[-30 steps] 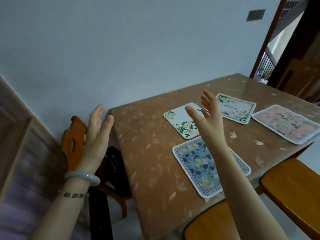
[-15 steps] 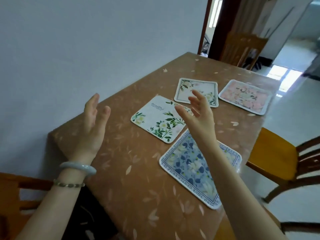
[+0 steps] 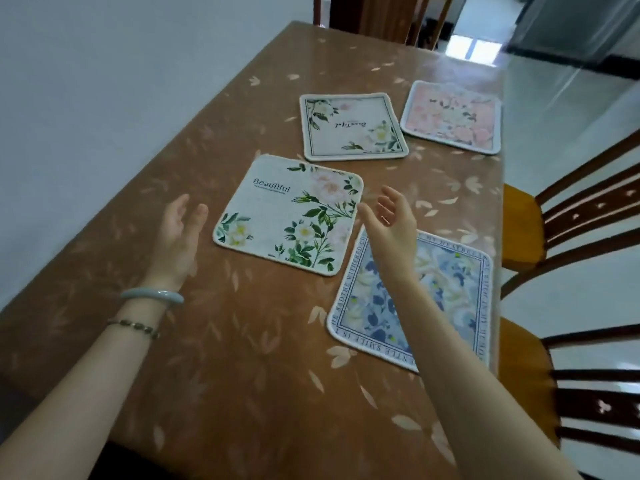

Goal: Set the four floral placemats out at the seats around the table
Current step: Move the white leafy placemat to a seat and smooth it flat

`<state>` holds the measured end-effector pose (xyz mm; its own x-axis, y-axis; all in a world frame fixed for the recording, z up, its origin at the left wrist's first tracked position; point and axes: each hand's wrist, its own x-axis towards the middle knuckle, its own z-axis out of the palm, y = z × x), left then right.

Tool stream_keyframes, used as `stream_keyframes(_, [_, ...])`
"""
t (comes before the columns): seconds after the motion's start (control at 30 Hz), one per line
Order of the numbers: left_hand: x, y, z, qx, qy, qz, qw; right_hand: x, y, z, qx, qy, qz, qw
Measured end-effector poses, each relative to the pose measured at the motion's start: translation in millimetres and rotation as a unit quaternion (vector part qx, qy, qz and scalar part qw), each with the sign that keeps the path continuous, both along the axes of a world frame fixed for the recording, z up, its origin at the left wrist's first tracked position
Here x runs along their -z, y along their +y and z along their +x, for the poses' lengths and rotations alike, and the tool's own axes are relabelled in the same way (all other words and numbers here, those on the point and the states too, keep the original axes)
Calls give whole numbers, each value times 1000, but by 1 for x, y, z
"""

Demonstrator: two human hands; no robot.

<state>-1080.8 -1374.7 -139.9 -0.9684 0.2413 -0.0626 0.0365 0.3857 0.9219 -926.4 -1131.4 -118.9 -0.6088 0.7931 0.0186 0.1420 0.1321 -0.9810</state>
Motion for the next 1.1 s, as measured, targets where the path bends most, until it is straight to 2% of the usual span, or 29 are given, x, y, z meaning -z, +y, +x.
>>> stream_keyframes(0.1, [37,8,-28,22,-28,-24,999,30,8,-13,33,-26,3,999])
stream_keyframes(0.37, [117,32,-92,27,-131,-105,985,103,21,-58,53,-151,-76,984])
stream_keyframes(0.57, [138,45,-112,41,-153,-150,976,124,23,-85,54,-232,-95,967])
stream_keyframes(0.7, [141,47,-120,17,-133,-211,968,133,23,-93,58,-275,-125,952])
stream_keyframes(0.8, [141,51,-123,-6,-121,-198,973,134,31,-99,65,-274,-132,950])
stream_keyframes(0.97, [129,62,-124,-61,-154,-177,970,126,37,-105,51,-286,-98,952])
stream_keyframes(1.1, [121,71,-112,-66,-93,-152,982,111,36,-104,33,-273,-82,958])
